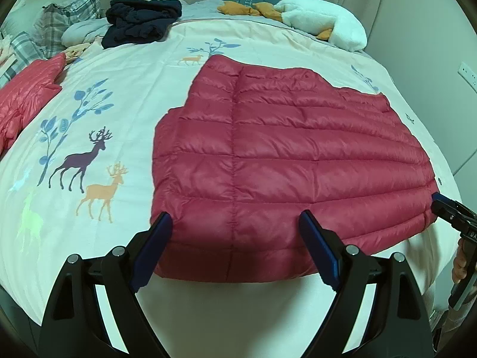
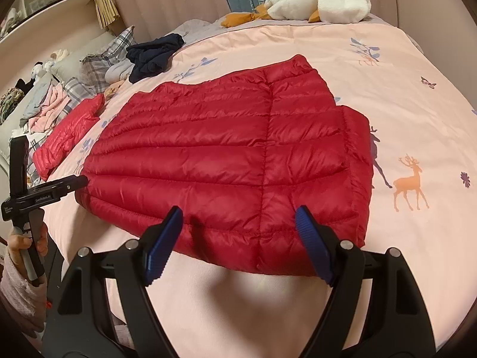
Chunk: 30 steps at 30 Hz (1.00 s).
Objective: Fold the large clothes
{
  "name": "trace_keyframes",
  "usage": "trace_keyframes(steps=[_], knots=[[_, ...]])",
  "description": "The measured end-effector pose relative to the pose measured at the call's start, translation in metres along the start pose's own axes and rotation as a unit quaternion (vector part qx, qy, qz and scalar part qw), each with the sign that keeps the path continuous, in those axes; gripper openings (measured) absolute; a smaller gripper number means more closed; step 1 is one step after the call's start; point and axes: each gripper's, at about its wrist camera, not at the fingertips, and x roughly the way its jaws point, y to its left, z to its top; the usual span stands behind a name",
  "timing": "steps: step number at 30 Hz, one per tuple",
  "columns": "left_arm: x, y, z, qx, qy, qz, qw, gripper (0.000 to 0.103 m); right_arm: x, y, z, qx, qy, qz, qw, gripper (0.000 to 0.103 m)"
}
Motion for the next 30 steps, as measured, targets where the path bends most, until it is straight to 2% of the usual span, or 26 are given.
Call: trace_keyframes(steps=[9, 15, 22, 24, 27, 29, 30], knots=[[-0.007, 0.018, 0.001, -0.030, -0.009, 0.005, 0.9995, 0.087, -0.020, -0.018, 0.003, 0.034, -0.031, -0.012, 0.999, 0.079], [-0.007, 0.033, 0.003, -0.052, -0.012, 0.002, 0.9986, 0.087, -0.025, -0.044, 0.009, 0.071, -0.049, -0.037, 0.996, 0.079], [0.002, 0.060, 0.011, -0.104, -0.015, -0.055, 0.9930, 0.087, -0.014, -0.066, 0.010, 0.113, -0.040, -0.029, 0.992, 0.079], [0.007, 0.065, 0.013, -0.116, -0.013, -0.078, 0.9900, 0.087, -0.007, -0.067, 0.009, 0.123, -0.031, -0.010, 0.992, 0.079], [0.014, 0.065, 0.014, -0.124, -0.003, -0.103, 0.9870, 0.087, 0.001, -0.064, 0.007, 0.123, -0.021, 0.008, 0.992, 0.073], [0.017, 0.062, 0.013, -0.118, 0.001, -0.113, 0.9866, 0.080, 0.005, -0.061, 0.007, 0.113, -0.017, 0.000, 0.993, 0.068], [0.020, 0.059, 0.013, -0.113, 0.006, -0.116, 0.9869, 0.073, 0.006, -0.060, 0.008, 0.110, -0.016, -0.002, 0.994, 0.066]])
